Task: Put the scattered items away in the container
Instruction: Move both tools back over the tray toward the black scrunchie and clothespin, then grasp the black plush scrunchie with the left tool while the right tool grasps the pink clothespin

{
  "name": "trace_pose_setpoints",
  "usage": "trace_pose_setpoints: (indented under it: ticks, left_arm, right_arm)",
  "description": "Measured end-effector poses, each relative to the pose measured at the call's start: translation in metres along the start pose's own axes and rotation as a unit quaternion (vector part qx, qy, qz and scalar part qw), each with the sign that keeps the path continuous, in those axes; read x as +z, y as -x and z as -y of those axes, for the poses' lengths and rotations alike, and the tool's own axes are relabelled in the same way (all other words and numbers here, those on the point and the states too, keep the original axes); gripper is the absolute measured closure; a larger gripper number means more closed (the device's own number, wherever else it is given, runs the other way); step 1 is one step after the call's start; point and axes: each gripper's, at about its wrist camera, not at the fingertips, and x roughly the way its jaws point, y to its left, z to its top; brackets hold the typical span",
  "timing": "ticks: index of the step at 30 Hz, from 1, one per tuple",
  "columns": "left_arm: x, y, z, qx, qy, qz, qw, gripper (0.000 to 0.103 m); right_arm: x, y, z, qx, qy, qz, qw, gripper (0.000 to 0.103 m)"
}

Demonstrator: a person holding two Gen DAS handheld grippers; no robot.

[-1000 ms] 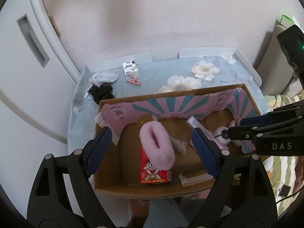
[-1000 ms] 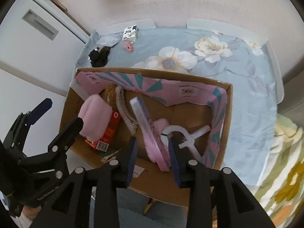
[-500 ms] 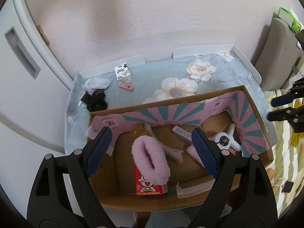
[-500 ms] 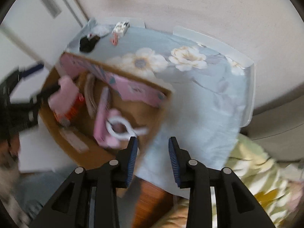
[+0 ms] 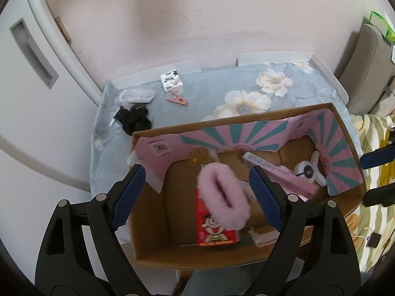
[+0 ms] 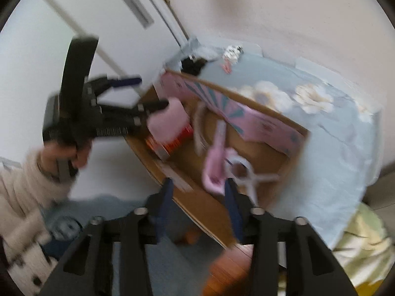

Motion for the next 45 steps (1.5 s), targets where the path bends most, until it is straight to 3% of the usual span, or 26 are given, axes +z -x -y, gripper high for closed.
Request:
trace_pose_setpoints:
  ticks: [6,17,24,31,37,45]
  left_arm:
    - [0.006,-0.003,-0.032,-0.004,0.02,0.003,0.9998,0.018]
    - [0.024,-0.033,-0.118,0.019,0.067,-0.007,0.9975,0.018]
    - [0.045,-0.077,-0.163,0.021,0.087,-0.039,0.9952,0.018]
    - [0.06,-0.139,-0.178,0.003,0.094,-0.082,0.9922,0.018]
    - [0.071,-0.176,-0.177,-0.023,0.092,-0.1,0.9904,0.018]
    - [0.074,-0.213,-0.167,-0.032,0.081,-0.123,0.9885,0.018]
  right_arm:
    - [0.039,-0.021,-0.02,0.032,-0.025,0.039,0.998,0.062]
    - [0.135,-0.054,-0.042,-0.031,-0.004,0.07,0.997,0.062]
    - [0.2,-0.105,-0.026,-0.08,-0.013,0.019,0.997,0.062]
    - [0.24,-0.171,0.006,-0.091,-0.056,-0.032,0.994,0.062]
    - [0.256,-0.222,0.03,-0.103,-0.068,-0.086,0.989,0.062]
    - [0.266,-0.258,0.051,-0.123,-0.08,-0.112,0.983,0.062]
